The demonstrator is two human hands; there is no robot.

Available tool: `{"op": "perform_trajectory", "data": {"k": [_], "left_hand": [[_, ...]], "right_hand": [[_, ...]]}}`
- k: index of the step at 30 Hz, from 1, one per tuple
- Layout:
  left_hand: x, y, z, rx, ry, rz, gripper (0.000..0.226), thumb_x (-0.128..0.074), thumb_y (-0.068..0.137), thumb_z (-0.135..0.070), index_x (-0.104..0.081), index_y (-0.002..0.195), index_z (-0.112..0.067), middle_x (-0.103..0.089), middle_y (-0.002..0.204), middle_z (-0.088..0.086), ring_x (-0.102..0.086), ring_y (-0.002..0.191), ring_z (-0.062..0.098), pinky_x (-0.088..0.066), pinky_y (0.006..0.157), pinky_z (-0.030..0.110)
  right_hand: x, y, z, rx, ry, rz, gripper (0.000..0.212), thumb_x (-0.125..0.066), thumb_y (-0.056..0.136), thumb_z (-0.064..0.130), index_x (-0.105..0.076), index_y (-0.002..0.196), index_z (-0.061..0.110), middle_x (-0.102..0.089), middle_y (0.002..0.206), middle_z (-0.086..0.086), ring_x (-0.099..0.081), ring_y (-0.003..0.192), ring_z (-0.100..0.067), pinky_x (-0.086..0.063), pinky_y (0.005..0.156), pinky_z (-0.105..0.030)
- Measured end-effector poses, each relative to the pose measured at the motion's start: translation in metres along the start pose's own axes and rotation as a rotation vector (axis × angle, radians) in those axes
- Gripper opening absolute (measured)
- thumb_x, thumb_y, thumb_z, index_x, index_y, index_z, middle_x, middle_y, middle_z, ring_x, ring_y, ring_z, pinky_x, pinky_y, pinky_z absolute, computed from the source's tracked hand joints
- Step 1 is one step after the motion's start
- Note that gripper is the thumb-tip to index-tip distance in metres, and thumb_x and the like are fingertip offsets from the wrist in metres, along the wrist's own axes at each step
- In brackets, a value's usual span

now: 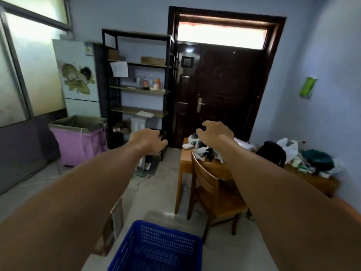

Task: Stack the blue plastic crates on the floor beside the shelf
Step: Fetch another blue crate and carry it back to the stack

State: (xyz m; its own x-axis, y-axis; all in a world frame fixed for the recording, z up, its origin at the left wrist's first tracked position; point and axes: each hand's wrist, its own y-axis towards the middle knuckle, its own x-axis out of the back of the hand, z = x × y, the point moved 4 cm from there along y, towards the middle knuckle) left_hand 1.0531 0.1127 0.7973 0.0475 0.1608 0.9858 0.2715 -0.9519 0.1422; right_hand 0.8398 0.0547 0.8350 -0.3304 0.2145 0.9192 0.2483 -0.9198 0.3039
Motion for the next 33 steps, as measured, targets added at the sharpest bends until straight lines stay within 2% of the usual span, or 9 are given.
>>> {"op": "perform_trajectory", "data": {"k": [8,12,14,16,18,23,25,30,33], "left_hand": [[-0.011,0.03,0.076,-0.014,0.029,-0.018,0.07,-0.035,0.099,-0.066,-0.048,0.152,-0.022,-0.054,0.153,0.011,-0.054,0.136,0.034,-0.047,0.099,0.047],[-0.043,0.059,0.089,-0.02,-0.001,0.011,0.066,-0.037,0.1,-0.062,-0.05,0.149,-0.02,-0.055,0.15,0.012,-0.055,0.134,0.035,-0.047,0.098,0.046],[-0.066,0.074,0.084,-0.042,-0.026,0.039,0.063,-0.037,0.102,-0.061,-0.051,0.147,-0.019,-0.059,0.145,0.012,-0.058,0.129,0.035,-0.049,0.094,0.044],[-0.097,0.09,0.077,-0.062,-0.052,0.076,0.062,-0.037,0.102,-0.06,-0.052,0.145,-0.018,-0.061,0.14,0.012,-0.06,0.123,0.035,-0.048,0.087,0.042],[-0.129,0.109,0.07,-0.068,-0.076,0.118,0.065,-0.038,0.1,-0.062,-0.051,0.146,-0.018,-0.059,0.143,0.011,-0.058,0.127,0.035,-0.047,0.089,0.044],[-0.221,0.16,0.054,-0.031,-0.123,0.225,0.072,-0.041,0.092,-0.065,-0.053,0.145,-0.018,-0.056,0.149,0.012,-0.053,0.135,0.034,-0.046,0.103,0.047],[-0.26,0.177,0.054,-0.011,-0.143,0.257,0.074,-0.043,0.093,-0.064,-0.05,0.15,-0.019,-0.052,0.154,0.012,-0.05,0.139,0.033,-0.046,0.109,0.047],[-0.364,0.209,0.076,0.04,-0.136,0.362,0.067,-0.046,0.095,-0.059,-0.053,0.145,-0.016,-0.057,0.147,0.011,-0.057,0.13,0.032,-0.048,0.102,0.046],[-0.435,0.221,0.106,0.104,-0.132,0.447,0.068,-0.045,0.093,-0.059,-0.056,0.141,-0.011,-0.06,0.142,0.016,-0.059,0.125,0.036,-0.05,0.102,0.047]], "right_hand": [[-0.042,0.032,0.039,-0.07,0.01,0.011,0.043,-0.046,0.098,0.042,-0.059,0.131,0.018,-0.062,0.122,-0.007,-0.049,0.09,-0.022,-0.044,0.077,-0.037],[-0.075,0.044,0.031,-0.126,0.044,-0.008,0.041,-0.045,0.095,0.043,-0.063,0.125,0.022,-0.064,0.111,-0.004,-0.06,0.093,-0.023,-0.05,0.076,-0.039],[-0.094,0.048,0.023,-0.145,0.043,0.006,0.044,-0.044,0.097,0.045,-0.06,0.132,0.024,-0.065,0.122,-0.006,-0.063,0.103,-0.027,-0.052,0.083,-0.04],[-0.117,0.055,0.013,-0.164,0.003,0.034,0.047,-0.045,0.098,0.045,-0.057,0.138,0.023,-0.061,0.133,-0.008,-0.06,0.113,-0.028,-0.05,0.088,-0.04],[-0.145,0.068,0.001,-0.179,-0.026,0.057,0.049,-0.044,0.097,0.045,-0.056,0.138,0.022,-0.06,0.134,-0.008,-0.058,0.114,-0.028,-0.049,0.087,-0.04],[-0.234,0.107,-0.037,-0.195,-0.063,0.122,0.041,-0.041,0.097,0.05,-0.062,0.12,0.023,-0.066,0.111,-0.005,-0.06,0.091,-0.025,-0.05,0.074,-0.038],[-0.276,0.12,-0.053,-0.206,-0.048,0.188,0.038,-0.044,0.097,0.048,-0.061,0.12,0.023,-0.065,0.107,-0.005,-0.06,0.091,-0.025,-0.053,0.079,-0.04],[-0.389,0.13,-0.093,-0.268,-0.015,0.327,0.042,-0.047,0.099,0.046,-0.057,0.133,0.024,-0.066,0.119,-0.004,-0.058,0.093,-0.023,-0.048,0.075,-0.035],[-0.464,0.123,-0.119,-0.318,0.018,0.396,0.043,-0.048,0.099,0.047,-0.055,0.135,0.025,-0.066,0.112,-0.001,-0.058,0.087,-0.019,-0.052,0.076,-0.035]]}}
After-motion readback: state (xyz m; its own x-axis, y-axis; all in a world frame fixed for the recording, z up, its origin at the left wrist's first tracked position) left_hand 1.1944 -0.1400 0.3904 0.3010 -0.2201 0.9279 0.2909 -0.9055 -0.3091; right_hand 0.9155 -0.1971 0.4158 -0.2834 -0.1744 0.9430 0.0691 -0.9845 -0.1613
